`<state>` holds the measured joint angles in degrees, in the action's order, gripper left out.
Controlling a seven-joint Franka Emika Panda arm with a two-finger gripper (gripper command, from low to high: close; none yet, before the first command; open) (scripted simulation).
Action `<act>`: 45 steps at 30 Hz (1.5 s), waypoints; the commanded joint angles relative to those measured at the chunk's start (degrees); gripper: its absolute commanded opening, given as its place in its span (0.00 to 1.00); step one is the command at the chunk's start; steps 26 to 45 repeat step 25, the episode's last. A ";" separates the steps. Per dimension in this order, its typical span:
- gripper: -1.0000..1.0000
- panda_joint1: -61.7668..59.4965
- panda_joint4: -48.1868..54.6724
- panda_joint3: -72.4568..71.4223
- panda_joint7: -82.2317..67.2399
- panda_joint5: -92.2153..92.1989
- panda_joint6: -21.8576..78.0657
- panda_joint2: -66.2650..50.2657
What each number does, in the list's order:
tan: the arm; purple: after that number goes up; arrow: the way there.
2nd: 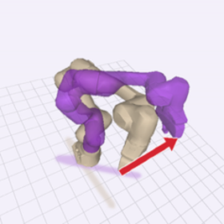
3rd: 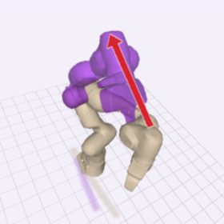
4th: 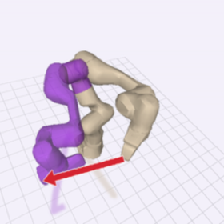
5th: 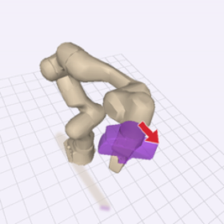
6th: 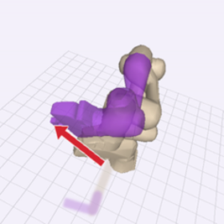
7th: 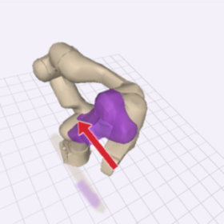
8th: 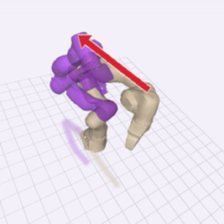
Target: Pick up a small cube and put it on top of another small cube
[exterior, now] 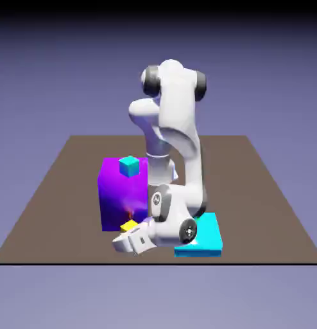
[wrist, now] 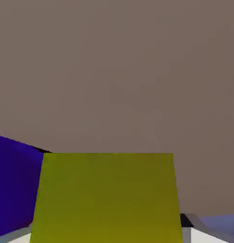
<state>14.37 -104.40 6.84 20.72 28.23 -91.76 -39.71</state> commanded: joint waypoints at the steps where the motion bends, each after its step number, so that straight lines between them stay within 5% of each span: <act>1: 0.00 -1.06 0.80 -2.08 2.23 -1.34 1.76 0.24; 14: 0.00 -15.16 11.29 -28.41 31.52 -20.52 24.38 2.81; 22: 0.00 -18.09 -0.25 -27.91 33.41 -22.04 14.46 4.09; 23: 1.00 -18.09 -0.25 -27.91 33.41 -22.04 14.46 4.09; 45: 1.00 -17.85 1.82 -27.92 33.44 -22.07 16.09 3.66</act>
